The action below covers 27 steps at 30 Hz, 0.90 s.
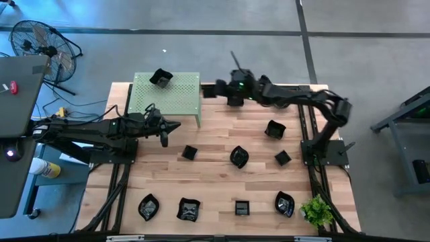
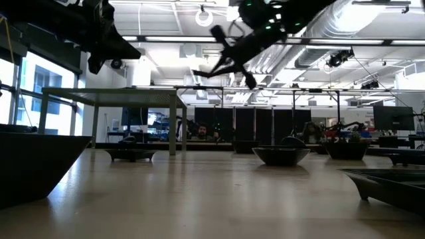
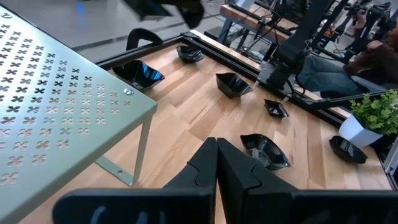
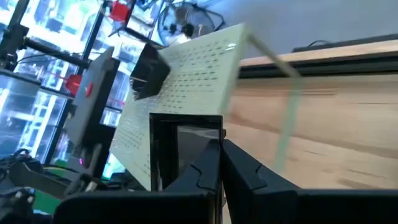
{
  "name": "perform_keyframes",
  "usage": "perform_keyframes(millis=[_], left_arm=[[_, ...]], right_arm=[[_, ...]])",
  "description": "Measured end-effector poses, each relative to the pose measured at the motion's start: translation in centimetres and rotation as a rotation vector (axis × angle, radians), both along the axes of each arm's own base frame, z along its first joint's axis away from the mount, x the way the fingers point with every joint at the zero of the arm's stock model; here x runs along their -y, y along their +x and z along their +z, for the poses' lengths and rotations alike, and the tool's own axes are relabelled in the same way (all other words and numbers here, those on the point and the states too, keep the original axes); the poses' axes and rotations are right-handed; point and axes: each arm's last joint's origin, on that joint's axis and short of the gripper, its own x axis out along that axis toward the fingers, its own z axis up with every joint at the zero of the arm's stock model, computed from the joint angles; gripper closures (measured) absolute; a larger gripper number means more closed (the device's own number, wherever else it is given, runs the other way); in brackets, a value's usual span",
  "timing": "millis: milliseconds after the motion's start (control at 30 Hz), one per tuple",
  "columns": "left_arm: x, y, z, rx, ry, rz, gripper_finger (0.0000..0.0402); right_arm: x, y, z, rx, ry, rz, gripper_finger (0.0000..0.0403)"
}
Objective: Pick & Place Mini shaped plates
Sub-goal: Put the black square plate on the shelf
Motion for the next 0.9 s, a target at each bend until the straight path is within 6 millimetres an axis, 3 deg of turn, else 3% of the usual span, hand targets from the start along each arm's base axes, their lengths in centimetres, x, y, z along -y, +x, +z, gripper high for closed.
perform_keyframes(millis=[167, 367, 567, 900], left_arm=[[0.0, 0.0, 0.0, -0.005, 0.017, 0.011, 0.0401], [-0.1, 0.0, 0.0, -0.006, 0.024, 0.018, 0.0401], [-0.1, 0.0, 0.0, -0.005, 0.022, 0.021, 0.0401], [-0.1, 0.0, 0.0, -0.004, 0.022, 0.022, 0.0401]], right_arm=[[1.4, 3.5, -0.3, -0.021, -0.001, 0.037, 0.0399], [2.7, 6.4, -1.4, -0.029, 0.023, 0.063, 0.0399], [3.2, 7.1, -2.5, -0.047, 0.06, -0.012, 0.0399], [3.3, 7.1, -2.3, -0.026, 0.039, -0.058, 0.0378]])
